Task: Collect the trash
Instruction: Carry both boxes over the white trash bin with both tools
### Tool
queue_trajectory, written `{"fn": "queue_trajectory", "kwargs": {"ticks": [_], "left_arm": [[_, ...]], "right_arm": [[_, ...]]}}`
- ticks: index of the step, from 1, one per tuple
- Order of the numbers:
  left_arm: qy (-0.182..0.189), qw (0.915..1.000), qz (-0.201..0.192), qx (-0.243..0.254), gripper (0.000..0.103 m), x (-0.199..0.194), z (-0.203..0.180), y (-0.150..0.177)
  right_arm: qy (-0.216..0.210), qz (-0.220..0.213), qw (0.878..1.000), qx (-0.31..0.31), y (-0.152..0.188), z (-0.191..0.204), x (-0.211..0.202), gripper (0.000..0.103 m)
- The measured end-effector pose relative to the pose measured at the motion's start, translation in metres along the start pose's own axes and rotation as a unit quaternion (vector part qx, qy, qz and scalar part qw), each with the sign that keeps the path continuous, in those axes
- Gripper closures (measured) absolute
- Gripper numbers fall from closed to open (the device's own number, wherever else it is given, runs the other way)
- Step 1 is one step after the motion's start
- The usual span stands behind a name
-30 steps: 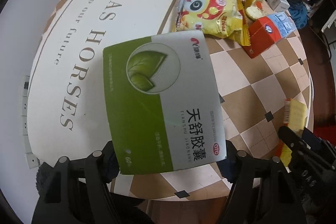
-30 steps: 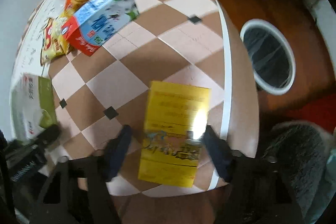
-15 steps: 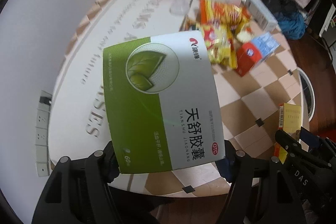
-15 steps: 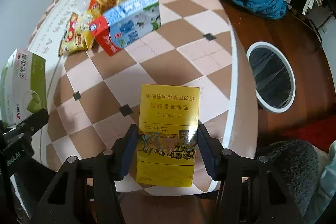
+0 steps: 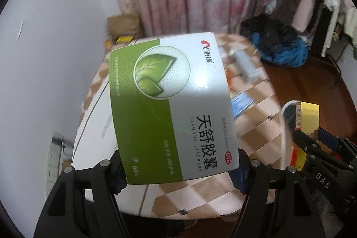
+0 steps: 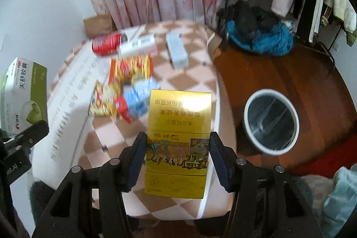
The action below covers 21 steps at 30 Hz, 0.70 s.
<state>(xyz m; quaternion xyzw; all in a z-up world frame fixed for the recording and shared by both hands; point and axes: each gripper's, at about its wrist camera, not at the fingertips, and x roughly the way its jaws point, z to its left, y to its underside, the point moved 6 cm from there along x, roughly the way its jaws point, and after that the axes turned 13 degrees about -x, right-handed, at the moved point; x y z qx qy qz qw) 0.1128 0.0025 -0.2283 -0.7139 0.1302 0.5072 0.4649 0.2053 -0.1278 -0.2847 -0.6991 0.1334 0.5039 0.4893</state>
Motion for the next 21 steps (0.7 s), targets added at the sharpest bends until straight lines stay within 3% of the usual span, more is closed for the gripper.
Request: {"fn": "queue_trajectory", "kwargs": {"ticks": [6, 13, 17, 21], "left_arm": [[0.064, 0.9969, -0.020, 0.041, 0.034, -0.022, -0.086, -0.025], [0.140, 0.9849, 0.020, 0.101, 0.034, 0.005, -0.213, -0.027], [0.178, 0.9730, 0.073, 0.127, 0.034, 0.049, -0.287, -0.015], [0.207, 0.9568, 0.149, 0.139, 0.033, 0.102, -0.345, 0.003]], "right_arm": [[0.002, -0.034, 0.999, 0.033, -0.015, -0.065, -0.036, 0.045], [0.031, -0.021, 0.994, 0.106, 0.004, -0.191, -0.031, 0.045], [0.055, 0.011, 0.986, 0.154, 0.028, -0.270, 0.003, 0.045], [0.045, 0.059, 0.977, 0.200, 0.053, -0.327, 0.053, 0.045]]}}
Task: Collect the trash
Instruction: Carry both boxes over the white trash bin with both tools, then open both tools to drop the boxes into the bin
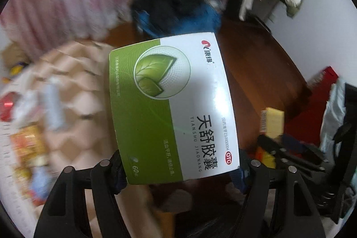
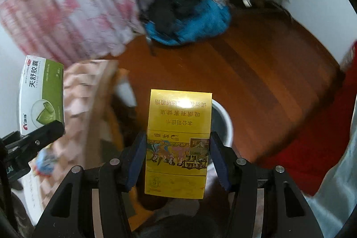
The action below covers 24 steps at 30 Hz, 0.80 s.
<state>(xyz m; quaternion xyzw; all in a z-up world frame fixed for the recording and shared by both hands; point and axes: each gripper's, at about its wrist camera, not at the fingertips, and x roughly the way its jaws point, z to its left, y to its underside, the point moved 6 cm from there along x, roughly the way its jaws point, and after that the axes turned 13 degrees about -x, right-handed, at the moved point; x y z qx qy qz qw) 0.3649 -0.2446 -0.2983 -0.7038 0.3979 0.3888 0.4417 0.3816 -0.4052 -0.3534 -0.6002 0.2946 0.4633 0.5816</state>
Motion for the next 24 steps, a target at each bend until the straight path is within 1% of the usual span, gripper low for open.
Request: {"fn": "queue_trajectory", "kwargs": {"ticks": [1, 2, 4, 6, 7, 8, 10, 13, 14, 15, 16, 17, 19, 21, 22, 24], "left_arm": [[0.009, 0.9995, 0.029, -0.007, 0.033, 0.026, -0.005, -0.005], [0.010, 0.9990, 0.042, -0.011, 0.031, 0.041, -0.009, -0.010], [0.007, 0.9969, 0.076, -0.016, 0.030, 0.075, -0.011, -0.019], [0.005, 0.9947, 0.099, -0.026, 0.025, 0.099, -0.011, -0.025], [0.006, 0.9931, 0.112, -0.033, 0.015, 0.109, -0.009, -0.028], [0.007, 0.9918, 0.121, -0.039, 0.005, 0.118, -0.010, -0.031], [0.011, 0.9896, 0.133, -0.054, 0.004, 0.129, -0.008, -0.037], [-0.002, 0.9903, 0.127, -0.056, 0.004, 0.131, -0.006, -0.041], [-0.010, 0.9910, 0.123, -0.052, 0.004, 0.128, -0.010, -0.037], [-0.017, 0.9918, 0.118, -0.047, 0.004, 0.121, -0.013, -0.026], [-0.032, 0.9930, 0.108, -0.038, 0.004, 0.118, -0.011, -0.025], [-0.042, 0.9936, 0.100, -0.031, 0.004, 0.115, -0.011, -0.021], [-0.079, 0.9935, 0.082, -0.006, 0.004, 0.111, -0.009, -0.016], [-0.100, 0.9924, 0.071, 0.007, 0.004, 0.113, -0.004, -0.014], [-0.110, 0.9917, 0.066, 0.011, 0.004, 0.110, -0.002, -0.011], [-0.114, 0.9915, 0.062, 0.010, 0.004, 0.106, 0.001, -0.006]], "right_arm": [[0.000, 0.012, 1.000, 0.009, 0.000, -0.009, 0.012, 0.045], [-0.006, 0.024, 1.000, 0.016, 0.000, -0.018, 0.027, 0.045], [-0.011, 0.048, 0.998, 0.031, 0.002, -0.034, 0.054, 0.045], [-0.022, 0.070, 0.996, 0.047, 0.004, -0.047, 0.082, 0.045], [-0.022, 0.076, 0.995, 0.053, 0.008, -0.052, 0.090, 0.045], [-0.033, 0.084, 0.994, 0.062, 0.010, -0.056, 0.103, 0.045], [-0.047, 0.100, 0.991, 0.074, 0.010, -0.060, 0.124, 0.045], [-0.055, 0.111, 0.988, 0.090, 0.014, -0.069, 0.148, 0.043], [-0.055, 0.116, 0.987, 0.093, 0.015, -0.069, 0.153, 0.040], [-0.055, 0.117, 0.987, 0.095, 0.018, -0.073, 0.155, 0.018], [-0.051, 0.118, 0.987, 0.097, 0.020, -0.075, 0.156, 0.000], [-0.040, 0.119, 0.987, 0.096, 0.022, -0.078, 0.157, 0.000], [-0.016, 0.127, 0.988, 0.089, 0.025, -0.081, 0.158, 0.000], [-0.001, 0.136, 0.987, 0.085, 0.029, -0.083, 0.156, 0.000], [0.003, 0.144, 0.986, 0.085, 0.033, -0.083, 0.154, 0.000], [0.008, 0.152, 0.985, 0.078, 0.037, -0.082, 0.149, 0.000]]}}
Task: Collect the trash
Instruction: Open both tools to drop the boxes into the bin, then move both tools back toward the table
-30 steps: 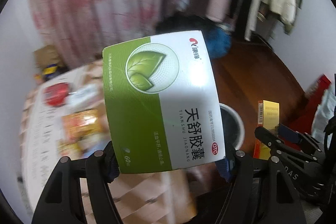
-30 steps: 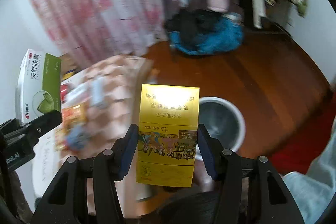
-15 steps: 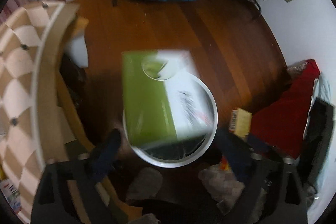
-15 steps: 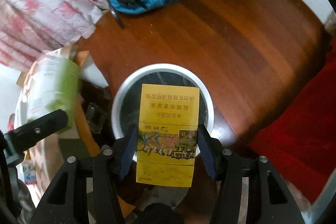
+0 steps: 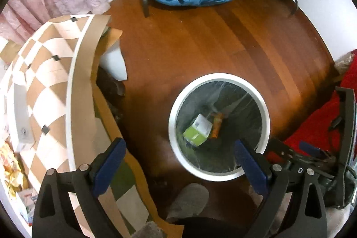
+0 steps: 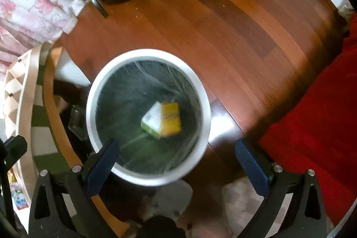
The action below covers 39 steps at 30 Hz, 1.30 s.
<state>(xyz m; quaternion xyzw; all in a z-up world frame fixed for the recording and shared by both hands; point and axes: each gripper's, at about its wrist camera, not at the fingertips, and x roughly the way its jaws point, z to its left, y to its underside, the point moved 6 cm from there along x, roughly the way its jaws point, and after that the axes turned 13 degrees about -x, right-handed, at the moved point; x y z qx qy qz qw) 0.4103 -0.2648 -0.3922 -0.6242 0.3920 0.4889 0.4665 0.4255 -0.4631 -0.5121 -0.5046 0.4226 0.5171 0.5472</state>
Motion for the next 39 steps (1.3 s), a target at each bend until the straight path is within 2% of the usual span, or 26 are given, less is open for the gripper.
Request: {"fn": "queue_trajectory", "kwargs": {"ticks": [5, 6, 12, 21, 28, 35, 39], "left_arm": [[-0.012, 0.9998, -0.012, 0.006, 0.004, -0.010, 0.001, 0.005], [-0.023, 0.9996, -0.013, -0.001, 0.004, -0.012, 0.000, 0.006], [-0.022, 0.9992, -0.034, 0.002, 0.004, -0.040, -0.003, 0.013], [-0.004, 0.9977, -0.067, -0.002, 0.004, -0.090, -0.003, 0.020], [0.016, 0.9942, -0.106, -0.005, 0.004, -0.146, 0.005, 0.026], [0.019, 0.9874, -0.153, -0.038, 0.004, -0.205, 0.047, 0.030], [-0.011, 0.9805, -0.180, -0.077, 0.004, -0.227, 0.112, 0.039]], "right_arm": [[0.028, 0.011, 0.999, -0.021, 0.012, 0.009, -0.020, 0.000], [0.029, 0.008, 0.999, -0.025, 0.014, 0.012, -0.027, 0.000], [0.050, 0.001, 0.998, -0.039, 0.027, 0.020, -0.066, 0.000], [0.051, -0.043, 0.997, -0.035, 0.045, 0.025, -0.139, 0.000], [0.042, -0.088, 0.994, -0.038, 0.057, 0.038, -0.200, 0.000], [0.002, -0.140, 0.989, -0.041, 0.068, 0.075, -0.263, 0.000], [-0.034, -0.154, 0.985, -0.068, 0.074, 0.127, -0.278, 0.000]]}}
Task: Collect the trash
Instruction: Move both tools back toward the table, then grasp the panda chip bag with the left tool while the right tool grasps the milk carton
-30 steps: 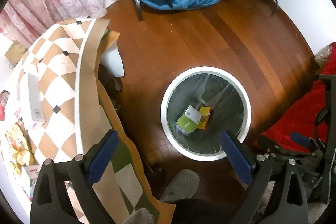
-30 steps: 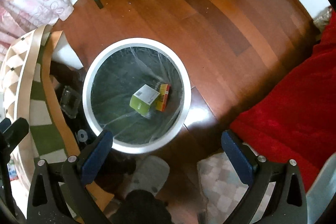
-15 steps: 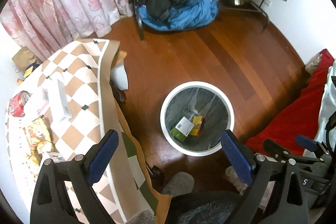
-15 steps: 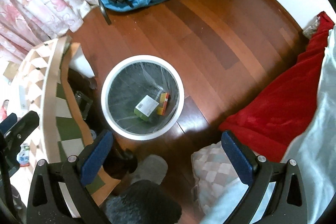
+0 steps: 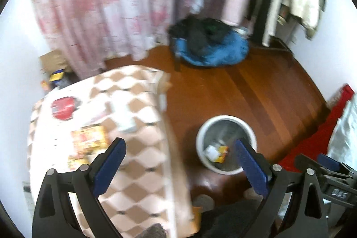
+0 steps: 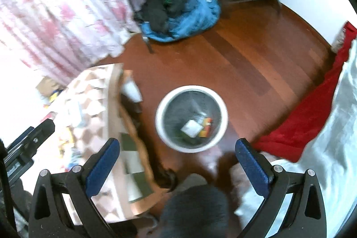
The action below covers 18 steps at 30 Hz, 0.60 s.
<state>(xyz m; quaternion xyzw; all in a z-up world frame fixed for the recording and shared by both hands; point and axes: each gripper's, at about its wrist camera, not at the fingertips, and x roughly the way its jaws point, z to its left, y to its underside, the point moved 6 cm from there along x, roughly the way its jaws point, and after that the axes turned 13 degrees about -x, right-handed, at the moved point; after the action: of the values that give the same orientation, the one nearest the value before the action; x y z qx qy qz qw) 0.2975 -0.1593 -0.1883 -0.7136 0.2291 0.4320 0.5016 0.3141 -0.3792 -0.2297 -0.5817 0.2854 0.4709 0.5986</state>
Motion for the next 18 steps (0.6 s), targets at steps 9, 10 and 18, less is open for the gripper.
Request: {"fn": "queue_trajectory", "kwargs": {"ticks": [9, 10, 18], "left_arm": [[-0.173, 0.9787, 0.030, -0.106, 0.004, 0.030, 0.222, 0.053], [-0.188, 0.9749, 0.039, -0.112, 0.004, 0.035, 0.240, 0.062], [-0.254, 0.9467, 0.089, -0.176, 0.004, 0.059, 0.355, 0.117]], "right_arm": [[-0.102, 0.091, 0.989, -0.052, 0.040, 0.174, 0.099, 0.000], [-0.105, 0.106, 0.987, -0.062, 0.047, 0.193, 0.114, 0.000], [-0.147, 0.157, 0.976, -0.036, 0.060, 0.310, 0.201, 0.009]]}}
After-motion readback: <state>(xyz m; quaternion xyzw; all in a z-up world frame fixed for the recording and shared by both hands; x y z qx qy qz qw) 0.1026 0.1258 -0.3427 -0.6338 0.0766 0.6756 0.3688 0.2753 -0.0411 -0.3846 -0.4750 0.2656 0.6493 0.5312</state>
